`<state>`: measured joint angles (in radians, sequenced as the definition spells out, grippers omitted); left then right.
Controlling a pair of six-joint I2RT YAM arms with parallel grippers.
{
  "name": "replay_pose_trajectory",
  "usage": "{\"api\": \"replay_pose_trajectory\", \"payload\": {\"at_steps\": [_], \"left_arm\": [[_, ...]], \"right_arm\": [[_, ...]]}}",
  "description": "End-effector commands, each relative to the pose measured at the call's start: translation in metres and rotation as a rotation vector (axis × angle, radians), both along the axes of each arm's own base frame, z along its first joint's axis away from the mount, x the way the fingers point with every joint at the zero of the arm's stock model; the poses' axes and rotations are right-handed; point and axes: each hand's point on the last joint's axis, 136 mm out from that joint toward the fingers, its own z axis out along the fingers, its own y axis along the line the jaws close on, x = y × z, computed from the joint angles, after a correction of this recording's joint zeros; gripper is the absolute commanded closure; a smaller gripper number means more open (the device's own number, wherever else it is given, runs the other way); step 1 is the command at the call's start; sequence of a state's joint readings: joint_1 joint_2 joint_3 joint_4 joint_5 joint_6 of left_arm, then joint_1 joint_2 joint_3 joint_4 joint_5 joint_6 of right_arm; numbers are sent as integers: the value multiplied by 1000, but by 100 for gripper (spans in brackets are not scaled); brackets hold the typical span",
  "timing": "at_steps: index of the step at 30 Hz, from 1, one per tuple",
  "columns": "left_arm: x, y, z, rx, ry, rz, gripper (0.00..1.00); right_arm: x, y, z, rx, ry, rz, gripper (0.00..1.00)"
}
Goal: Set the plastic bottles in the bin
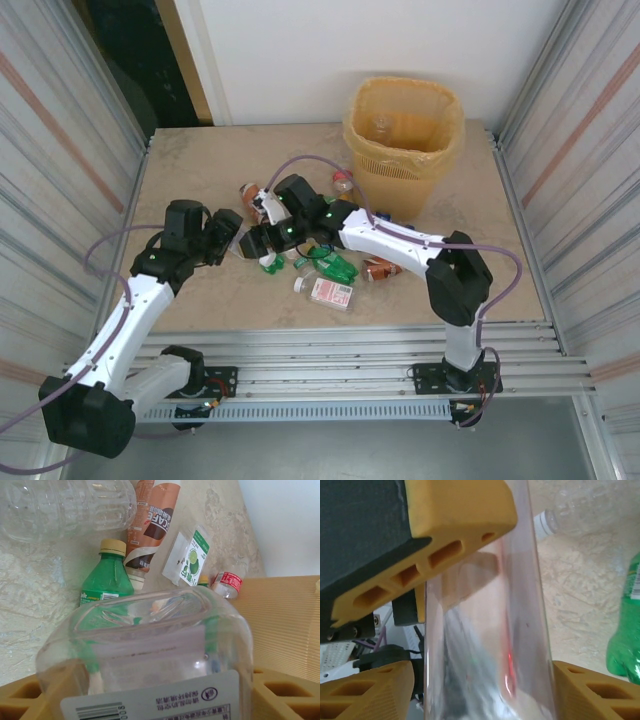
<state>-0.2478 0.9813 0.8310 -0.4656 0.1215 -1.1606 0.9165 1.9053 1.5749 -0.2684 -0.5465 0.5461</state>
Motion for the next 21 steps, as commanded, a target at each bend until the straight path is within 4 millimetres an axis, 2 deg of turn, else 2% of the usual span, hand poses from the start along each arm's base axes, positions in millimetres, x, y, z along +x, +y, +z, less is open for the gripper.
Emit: {"api": "replay_pose_trajectory", "payload": {"at_steps": [1, 5, 7, 9, 12, 14, 18, 20, 21], "left_arm": [[2, -2, 11, -35, -40, 1, 53], [1, -2, 11, -41, -40, 1, 53], [2, -3, 12, -44, -45, 0, 53], [2, -3, 10, -44, -43, 0, 52], [3, -3, 11, -44, -49, 0, 48], [3, -3, 11, -41, -53, -2, 38], [4, -2, 18, -28, -85, -9, 10], [4, 0, 25, -10, -116, -11, 2], [4, 2, 30, 6, -138, -14, 1]], "right_arm": [[3, 15, 10, 57, 10, 10, 36], [3, 21, 5, 70, 33, 15, 43], [3, 22, 4, 72, 39, 16, 50], [2, 21, 2, 70, 45, 17, 63], [2, 19, 2, 69, 45, 12, 69], [1, 17, 1, 69, 49, 8, 71], [4, 10, 5, 81, 59, -10, 73], [7, 4, 5, 81, 61, -25, 73], [9, 0, 6, 78, 58, -38, 74]]}}
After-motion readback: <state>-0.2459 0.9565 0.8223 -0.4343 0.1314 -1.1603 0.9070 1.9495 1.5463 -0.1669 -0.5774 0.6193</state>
